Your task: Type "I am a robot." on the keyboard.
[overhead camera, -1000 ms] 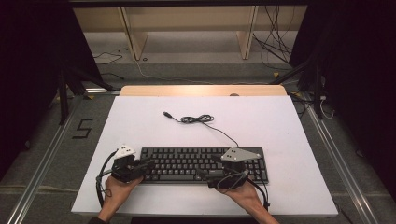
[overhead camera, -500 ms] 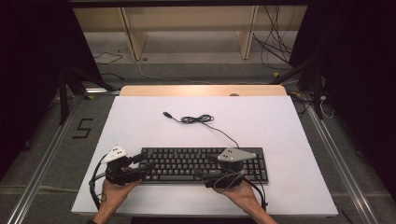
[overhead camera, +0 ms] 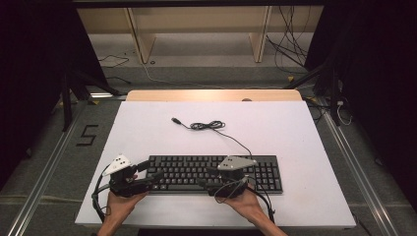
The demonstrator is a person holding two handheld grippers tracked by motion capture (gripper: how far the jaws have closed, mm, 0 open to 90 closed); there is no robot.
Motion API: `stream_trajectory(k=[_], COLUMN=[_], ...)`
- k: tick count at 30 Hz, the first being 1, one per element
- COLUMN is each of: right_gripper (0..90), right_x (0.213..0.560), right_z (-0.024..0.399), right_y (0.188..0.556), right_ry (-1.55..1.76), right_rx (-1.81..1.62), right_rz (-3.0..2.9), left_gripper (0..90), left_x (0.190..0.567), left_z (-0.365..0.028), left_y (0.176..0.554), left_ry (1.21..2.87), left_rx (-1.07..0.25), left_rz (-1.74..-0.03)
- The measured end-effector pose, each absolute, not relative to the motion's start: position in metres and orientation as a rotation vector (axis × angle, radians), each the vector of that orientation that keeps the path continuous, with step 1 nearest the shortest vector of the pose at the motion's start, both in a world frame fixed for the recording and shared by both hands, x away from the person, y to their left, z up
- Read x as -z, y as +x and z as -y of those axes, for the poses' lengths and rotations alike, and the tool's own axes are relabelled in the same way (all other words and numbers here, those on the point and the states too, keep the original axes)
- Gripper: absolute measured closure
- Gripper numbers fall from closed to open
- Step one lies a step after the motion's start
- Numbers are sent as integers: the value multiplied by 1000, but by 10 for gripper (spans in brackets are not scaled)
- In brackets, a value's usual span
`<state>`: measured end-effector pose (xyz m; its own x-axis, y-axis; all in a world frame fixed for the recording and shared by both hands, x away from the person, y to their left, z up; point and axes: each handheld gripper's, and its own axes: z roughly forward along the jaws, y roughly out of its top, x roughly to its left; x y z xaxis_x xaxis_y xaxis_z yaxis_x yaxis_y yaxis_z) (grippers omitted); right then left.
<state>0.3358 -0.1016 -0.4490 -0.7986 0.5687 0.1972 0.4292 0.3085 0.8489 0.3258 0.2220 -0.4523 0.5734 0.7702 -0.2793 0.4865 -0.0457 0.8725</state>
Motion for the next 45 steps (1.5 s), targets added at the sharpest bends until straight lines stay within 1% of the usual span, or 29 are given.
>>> stream_trajectory(k=[1,2,3,4,5,11,12,13,14,15,16,36,45], right_gripper=[489,529,529,594,594,764,813,813,863,863,896,900,900], right_x=[449,450,450,452,452,456,457,457,458,458,460,479,483], right_z=[102,99,99,97,97,89,86,86,83,83,80,62,58], right_y=[336,336,336,336,336,338,339,339,339,339,340,342,344], right_ry=[932,927,927,921,921,914,913,913,906,906,907,886,879], right_rx=[-1504,-1498,-1498,-1485,-1485,-1463,-1453,-1453,-1441,-1441,-1427,-1262,-1237], right_rz=[-2425,-2438,-2438,-2452,-2452,-2486,-2491,-2491,-2499,-2499,-2507,-2593,-2593], left_gripper=[268,267,267,266,266,257,256,256,256,256,254,245,245], left_x=[452,452,452,452,452,452,451,451,451,452,452,452,453], left_z=[-222,-222,-222,-221,-221,-221,-221,-221,-221,-221,-221,-222,-221], left_y=[325,325,324,324,324,323,323,323,323,323,323,323,324], left_ry=[1695,1698,1698,1696,1694,1686,1683,1683,1683,1681,1681,1681,1682], left_rx=[-321,-326,-326,-323,-322,-324,-325,-325,-325,-326,-326,-327,-326], left_rz=[-1054,-1052,-1051,-1050,-1049,-1049,-1050,-1050,-1051,-1052,-1053,-1044,-1049])
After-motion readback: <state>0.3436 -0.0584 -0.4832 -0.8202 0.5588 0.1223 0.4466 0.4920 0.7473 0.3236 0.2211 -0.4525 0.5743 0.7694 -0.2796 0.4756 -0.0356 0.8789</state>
